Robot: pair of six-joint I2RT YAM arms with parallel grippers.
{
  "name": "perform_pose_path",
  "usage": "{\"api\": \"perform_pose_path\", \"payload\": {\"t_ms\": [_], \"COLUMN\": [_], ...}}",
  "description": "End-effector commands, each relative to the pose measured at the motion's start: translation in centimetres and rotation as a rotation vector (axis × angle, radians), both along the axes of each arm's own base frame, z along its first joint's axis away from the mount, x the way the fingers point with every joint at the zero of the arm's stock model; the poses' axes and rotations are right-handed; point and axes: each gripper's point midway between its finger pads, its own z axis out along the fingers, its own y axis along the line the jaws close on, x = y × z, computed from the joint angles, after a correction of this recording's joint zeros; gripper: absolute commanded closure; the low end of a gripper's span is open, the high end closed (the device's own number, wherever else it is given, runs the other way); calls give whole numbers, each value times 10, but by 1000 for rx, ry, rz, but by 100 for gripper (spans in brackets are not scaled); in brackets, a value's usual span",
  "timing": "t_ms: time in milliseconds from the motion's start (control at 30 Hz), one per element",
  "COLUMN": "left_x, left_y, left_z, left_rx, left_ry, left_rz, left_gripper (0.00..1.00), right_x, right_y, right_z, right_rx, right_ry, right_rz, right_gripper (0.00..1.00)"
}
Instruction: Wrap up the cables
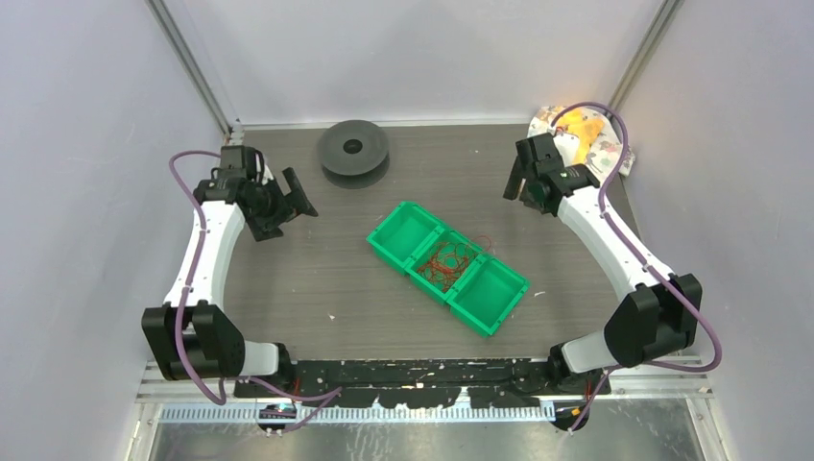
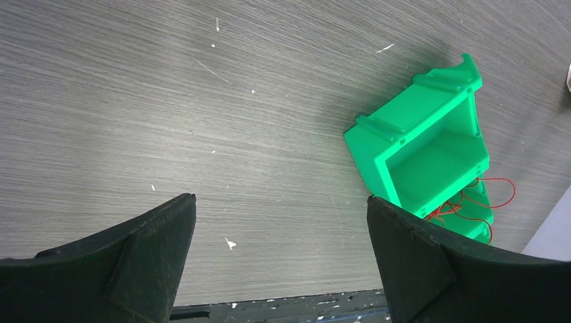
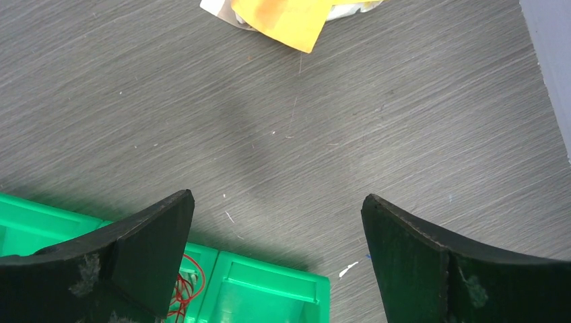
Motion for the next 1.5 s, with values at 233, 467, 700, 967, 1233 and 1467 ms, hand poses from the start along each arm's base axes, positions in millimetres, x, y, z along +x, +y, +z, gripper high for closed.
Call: {"api": "perform_pose_path", "payload": {"t_ms": [233, 467, 700, 967, 1233, 1467], "left_x": [26, 110, 183, 246, 271, 282], "left_y": [-8, -17, -28, -35, -36, -44], "left_z": [5, 17, -5, -33, -58, -73], "left_rx": [-66, -210, -389, -560, -685, -771], "left_ry": [-99, -251, -288, -349, -404, -413], "left_rz": [39, 125, 158, 222, 309, 327], "left_gripper": [0, 0, 3, 9, 19, 33], "right_x": [1, -1, 2, -11, -16, -14], "right_y": [14, 15, 19, 16, 9, 7], "right_z": [21, 29, 55, 52, 52, 46], "right_rx": [93, 105, 142, 138, 104, 80], "right_ry": [-99, -116, -211, -211, -202, -175], "right_rz": [38, 45, 65, 87, 78, 74], "right_gripper": [0, 0, 0, 0, 0, 0]}}
